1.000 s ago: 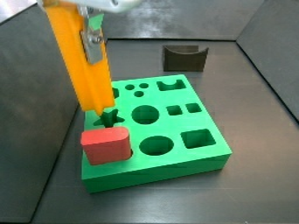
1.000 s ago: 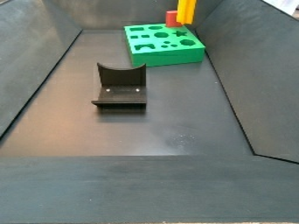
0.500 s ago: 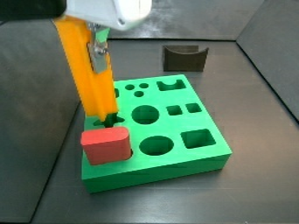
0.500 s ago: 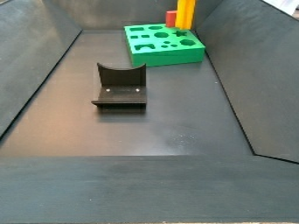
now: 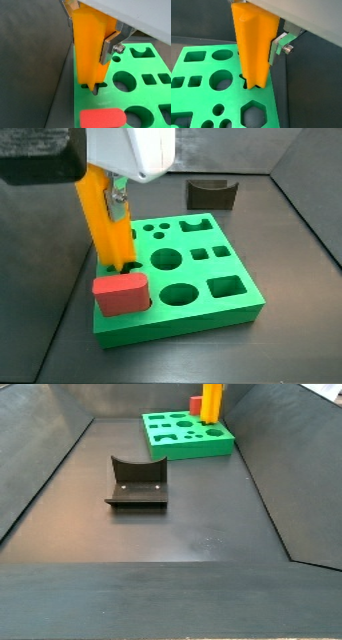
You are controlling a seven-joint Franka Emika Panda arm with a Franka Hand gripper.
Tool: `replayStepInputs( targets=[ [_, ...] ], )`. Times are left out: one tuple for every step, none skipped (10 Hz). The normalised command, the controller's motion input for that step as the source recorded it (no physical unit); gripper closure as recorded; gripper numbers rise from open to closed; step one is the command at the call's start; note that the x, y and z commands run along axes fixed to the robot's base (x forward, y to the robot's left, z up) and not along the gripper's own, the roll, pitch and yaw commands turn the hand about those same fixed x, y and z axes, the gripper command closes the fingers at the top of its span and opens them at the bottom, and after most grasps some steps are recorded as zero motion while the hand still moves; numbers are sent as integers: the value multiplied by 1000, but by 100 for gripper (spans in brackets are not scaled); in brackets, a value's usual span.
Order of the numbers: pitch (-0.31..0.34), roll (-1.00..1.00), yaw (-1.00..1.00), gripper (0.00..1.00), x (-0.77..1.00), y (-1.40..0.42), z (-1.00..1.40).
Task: Pick up the star object. Move up. Move to above the board. Insert the star object.
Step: Insert the star object.
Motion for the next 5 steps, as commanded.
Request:
replayStepInputs(
  targets=[
    [0,0,-20,100,526,-140,-594],
    [0,3,-23,100,614,-143,-631],
    [0,53,-29,100,780,-77,-769],
    [0,183,0,100,689,0,-866],
    [24,214,0,100,577,40,-786]
  ],
)
